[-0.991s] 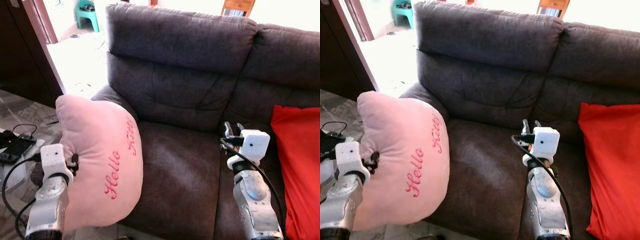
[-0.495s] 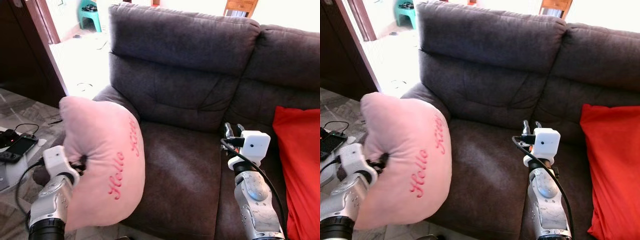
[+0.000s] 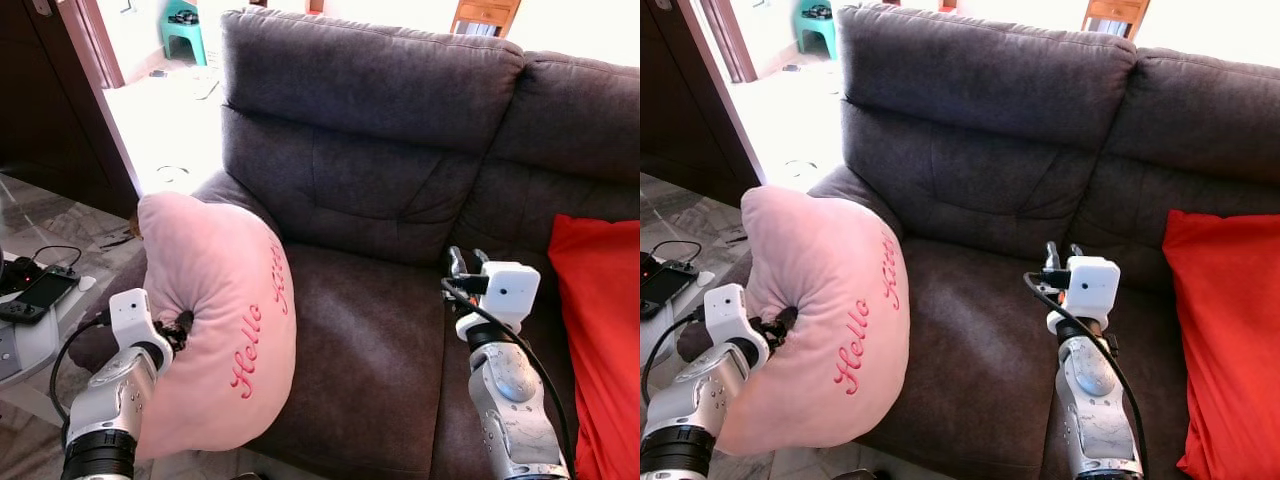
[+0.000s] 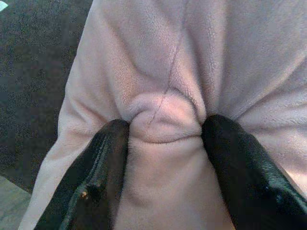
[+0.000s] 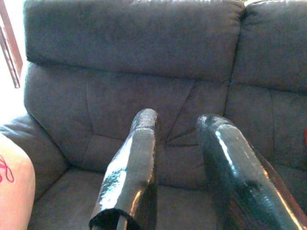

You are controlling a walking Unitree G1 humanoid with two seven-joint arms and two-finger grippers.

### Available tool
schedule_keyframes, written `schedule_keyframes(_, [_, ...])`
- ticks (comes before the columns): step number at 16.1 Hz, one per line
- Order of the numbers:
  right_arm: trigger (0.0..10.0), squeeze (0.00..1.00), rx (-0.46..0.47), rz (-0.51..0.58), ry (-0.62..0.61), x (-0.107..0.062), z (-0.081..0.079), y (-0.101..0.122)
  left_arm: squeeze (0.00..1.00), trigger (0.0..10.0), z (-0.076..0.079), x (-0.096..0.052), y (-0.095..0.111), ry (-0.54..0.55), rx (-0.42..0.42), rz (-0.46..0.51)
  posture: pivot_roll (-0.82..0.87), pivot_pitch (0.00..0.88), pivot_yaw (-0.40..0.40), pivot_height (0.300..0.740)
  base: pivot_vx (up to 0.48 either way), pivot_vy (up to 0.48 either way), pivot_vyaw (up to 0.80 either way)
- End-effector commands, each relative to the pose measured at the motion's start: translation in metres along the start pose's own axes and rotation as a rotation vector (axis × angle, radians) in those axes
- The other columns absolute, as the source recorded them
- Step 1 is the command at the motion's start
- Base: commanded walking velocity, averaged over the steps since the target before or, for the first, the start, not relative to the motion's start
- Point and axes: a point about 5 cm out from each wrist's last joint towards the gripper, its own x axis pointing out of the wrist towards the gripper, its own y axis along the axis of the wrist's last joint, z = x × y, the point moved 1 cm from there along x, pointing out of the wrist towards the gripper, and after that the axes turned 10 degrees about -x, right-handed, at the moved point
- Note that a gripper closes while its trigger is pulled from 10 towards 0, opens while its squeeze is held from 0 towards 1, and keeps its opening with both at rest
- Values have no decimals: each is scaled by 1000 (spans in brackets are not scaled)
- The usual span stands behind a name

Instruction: Move the pillow to the sofa from floor

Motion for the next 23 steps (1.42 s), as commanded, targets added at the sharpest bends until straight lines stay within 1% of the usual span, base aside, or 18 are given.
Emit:
schedule_keyframes(1, [10000,0,-6,9,-10,0,4,3,0,0,6,3,-18,-9,13,-85,64,52,-64,740,0,0,0])
schedule_keyframes(5, [10000,0,-4,6,-10,0,3,3,0,0,6,2,-18,-11,9,-84,66,52,-63,740,0,0,0])
schedule_keyframes(9, [10000,0,-4,5,-7,0,2,2,0,0,10,2,-19,-33,18,-87,66,51,-64,740,0,0,0])
schedule_keyframes(14, [10000,0,-8,1,-5,0,3,2,0,0,8,1,-20,-24,12,-75,65,47,-65,740,0,0,0])
schedule_keyframes(16, [10000,0,-9,-1,-2,0,2,1,0,0,11,0,-22,-33,10,-69,66,47,-65,740,0,0,0])
schedule_keyframes(19, [10000,0,-9,0,-1,0,1,1,0,0,10,-3,-12,-16,12,16,66,39,-62,740,0,0,0])
schedule_keyframes(22, [10000,0,-8,1,-1,0,1,1,0,0,11,-5,-5,-12,7,73,67,35,-60,740,0,0,0])
schedule_keyframes(23, [10000,0,-7,1,0,0,1,1,0,0,14,-7,-1,-24,3,107,69,33,-58,740,0,0,0])
